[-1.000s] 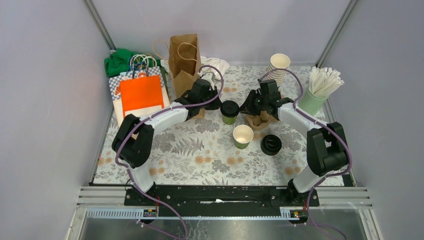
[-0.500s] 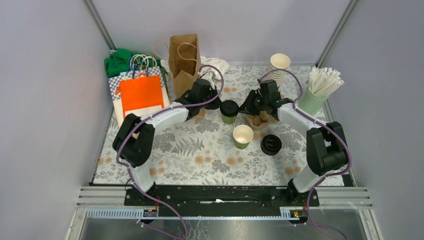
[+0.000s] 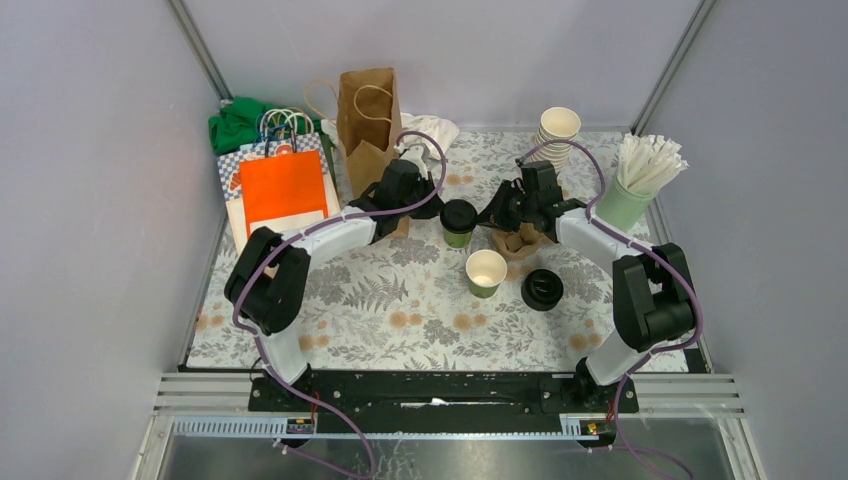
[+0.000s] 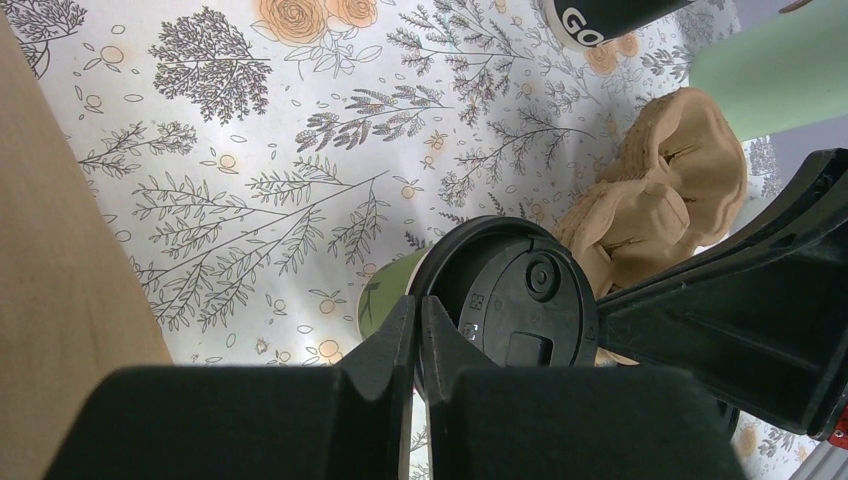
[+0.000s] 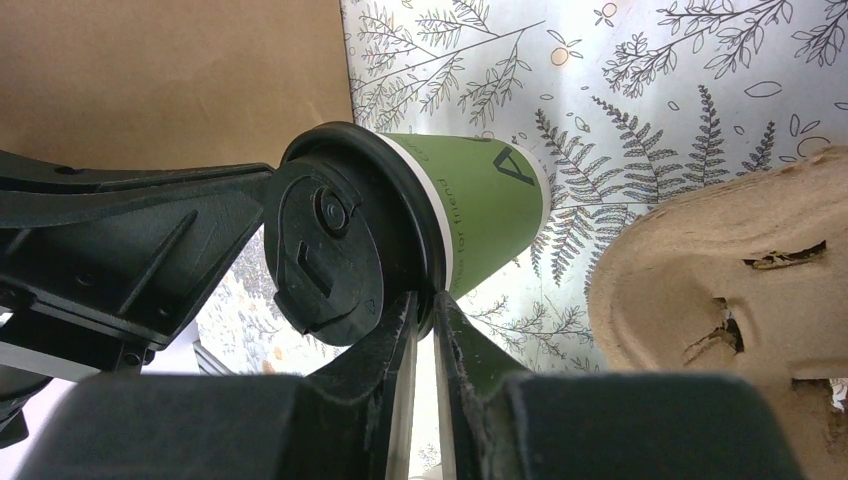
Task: Pack the takeout coffee
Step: Adjust the cup lid on the coffee cup.
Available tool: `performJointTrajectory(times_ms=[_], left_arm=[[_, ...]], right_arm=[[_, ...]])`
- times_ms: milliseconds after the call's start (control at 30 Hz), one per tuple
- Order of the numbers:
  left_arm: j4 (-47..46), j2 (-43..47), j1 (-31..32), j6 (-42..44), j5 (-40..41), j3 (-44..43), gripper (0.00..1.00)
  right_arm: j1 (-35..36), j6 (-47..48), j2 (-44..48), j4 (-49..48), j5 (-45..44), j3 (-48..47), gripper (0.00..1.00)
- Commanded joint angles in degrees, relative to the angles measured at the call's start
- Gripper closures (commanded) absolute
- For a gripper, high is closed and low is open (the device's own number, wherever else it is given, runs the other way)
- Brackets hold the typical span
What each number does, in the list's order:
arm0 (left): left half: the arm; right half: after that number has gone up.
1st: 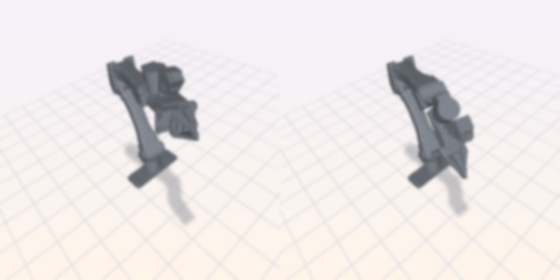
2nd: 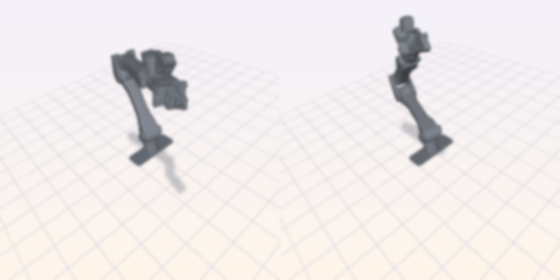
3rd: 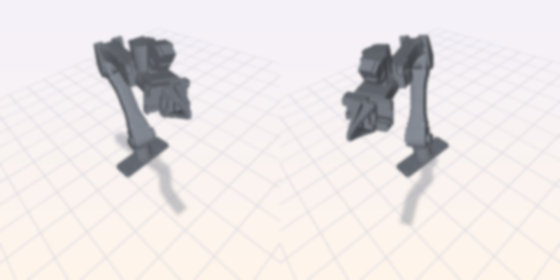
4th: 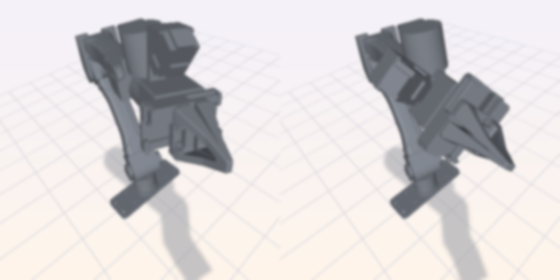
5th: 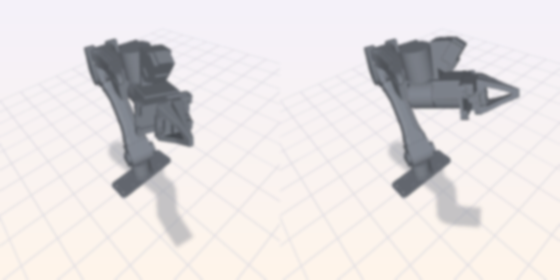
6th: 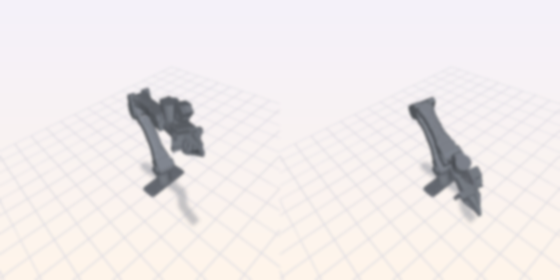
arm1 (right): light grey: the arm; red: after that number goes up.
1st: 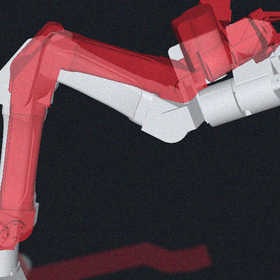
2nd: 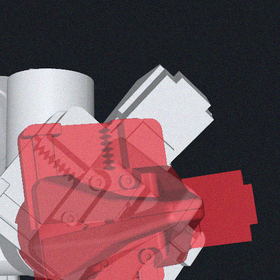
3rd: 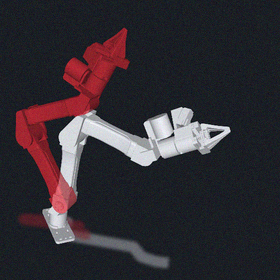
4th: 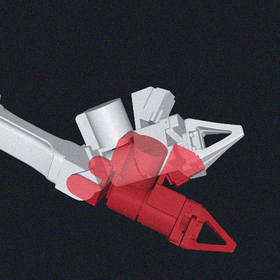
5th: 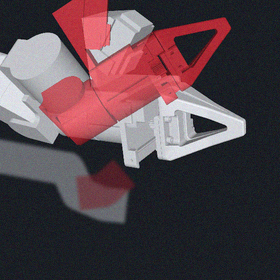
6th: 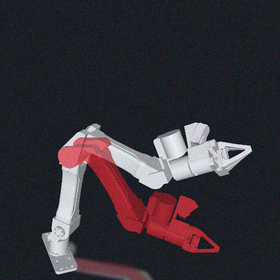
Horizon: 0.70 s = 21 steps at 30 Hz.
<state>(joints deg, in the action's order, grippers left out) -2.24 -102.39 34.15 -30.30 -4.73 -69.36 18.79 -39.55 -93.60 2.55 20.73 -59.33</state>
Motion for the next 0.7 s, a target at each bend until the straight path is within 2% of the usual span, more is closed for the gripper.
performJointTrajectory(times_ms=[0, 667], left_arm=[[6.37, -2.60, 0.21, 0.46, -0.48, 3.21, 0.94], [9.64, -4.98, 0.39, 1.56, -1.64, 3.80, 0.95]], right_arm=[[0.06, 1.13, -0.97, 2.02, -1.40, 1.76, 0.83], [0.11, 1.65, -1.32, 2.47, -1.58, 1.94, 0.83]])
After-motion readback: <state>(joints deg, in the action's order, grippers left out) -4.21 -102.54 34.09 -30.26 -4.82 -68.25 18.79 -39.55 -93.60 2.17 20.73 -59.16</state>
